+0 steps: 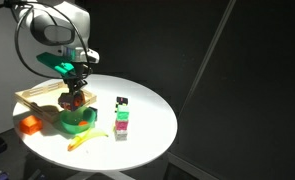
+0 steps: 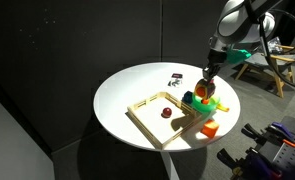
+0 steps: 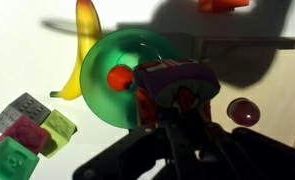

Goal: Put the soft orange block on the tray

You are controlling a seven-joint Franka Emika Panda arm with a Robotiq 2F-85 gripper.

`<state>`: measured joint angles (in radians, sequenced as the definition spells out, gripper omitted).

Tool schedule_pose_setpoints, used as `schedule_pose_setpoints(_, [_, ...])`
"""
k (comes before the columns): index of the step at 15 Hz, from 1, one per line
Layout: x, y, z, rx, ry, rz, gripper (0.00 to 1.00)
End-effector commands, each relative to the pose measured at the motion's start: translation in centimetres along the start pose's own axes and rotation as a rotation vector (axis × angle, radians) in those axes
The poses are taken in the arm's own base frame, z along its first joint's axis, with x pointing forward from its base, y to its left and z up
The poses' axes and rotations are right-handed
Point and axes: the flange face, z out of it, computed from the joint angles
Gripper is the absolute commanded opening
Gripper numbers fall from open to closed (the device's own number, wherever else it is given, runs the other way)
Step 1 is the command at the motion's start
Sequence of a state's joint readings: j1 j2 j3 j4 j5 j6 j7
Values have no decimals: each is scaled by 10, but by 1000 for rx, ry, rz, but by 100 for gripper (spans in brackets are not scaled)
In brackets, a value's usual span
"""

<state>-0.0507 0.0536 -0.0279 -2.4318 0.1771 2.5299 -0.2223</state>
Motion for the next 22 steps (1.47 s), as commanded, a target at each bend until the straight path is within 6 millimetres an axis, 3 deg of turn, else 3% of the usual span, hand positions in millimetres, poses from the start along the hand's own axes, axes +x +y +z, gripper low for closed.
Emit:
schedule_pose_setpoints(1, [0, 0, 0, 0, -1, 0, 14])
schedule_pose_setpoints(2, [1, -2, -3, -1, 7, -6, 5])
schedule_pose_setpoints(14, [13, -55, -27, 13, 10, -108, 5])
schedule_pose_setpoints(22, [25, -98, -25, 9, -39, -184, 5])
